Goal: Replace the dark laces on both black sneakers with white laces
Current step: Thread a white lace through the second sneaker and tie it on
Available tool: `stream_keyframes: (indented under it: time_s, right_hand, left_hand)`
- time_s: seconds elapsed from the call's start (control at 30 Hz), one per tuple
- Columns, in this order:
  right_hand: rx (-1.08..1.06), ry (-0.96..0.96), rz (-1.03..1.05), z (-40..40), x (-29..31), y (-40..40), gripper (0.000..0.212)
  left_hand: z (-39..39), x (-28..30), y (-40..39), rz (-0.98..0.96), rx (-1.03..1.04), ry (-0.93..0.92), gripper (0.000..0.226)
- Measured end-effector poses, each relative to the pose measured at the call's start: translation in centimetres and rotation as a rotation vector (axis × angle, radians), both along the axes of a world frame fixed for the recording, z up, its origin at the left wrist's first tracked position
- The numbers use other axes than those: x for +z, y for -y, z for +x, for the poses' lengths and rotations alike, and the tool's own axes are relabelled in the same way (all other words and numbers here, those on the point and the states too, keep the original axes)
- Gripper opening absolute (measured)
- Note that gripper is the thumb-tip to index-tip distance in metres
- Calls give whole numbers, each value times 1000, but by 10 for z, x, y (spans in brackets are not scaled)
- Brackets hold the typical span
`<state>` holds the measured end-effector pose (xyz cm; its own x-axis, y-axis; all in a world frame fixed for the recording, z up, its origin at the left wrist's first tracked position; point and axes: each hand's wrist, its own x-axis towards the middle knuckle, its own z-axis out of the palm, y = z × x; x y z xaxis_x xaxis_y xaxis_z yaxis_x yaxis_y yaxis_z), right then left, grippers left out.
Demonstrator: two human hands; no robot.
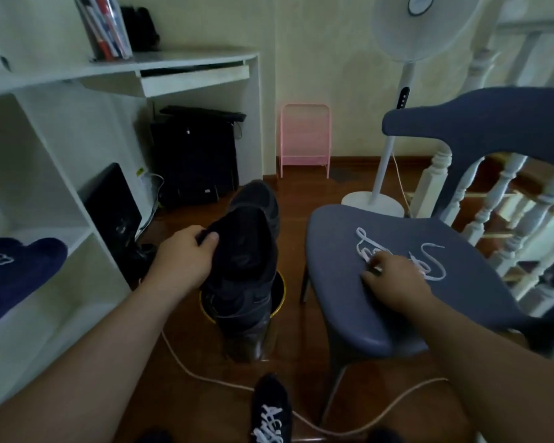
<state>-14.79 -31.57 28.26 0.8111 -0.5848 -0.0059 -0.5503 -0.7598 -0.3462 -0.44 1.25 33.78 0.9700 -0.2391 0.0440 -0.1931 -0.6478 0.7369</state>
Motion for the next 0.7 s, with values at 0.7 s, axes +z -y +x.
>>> stream_keyframes:
  time_s: [0.7]
  right_hand:
    - [-245, 70, 24, -37, -28, 83, 16]
  left_hand:
    - [-29, -3, 19, 39, -127, 12, 23]
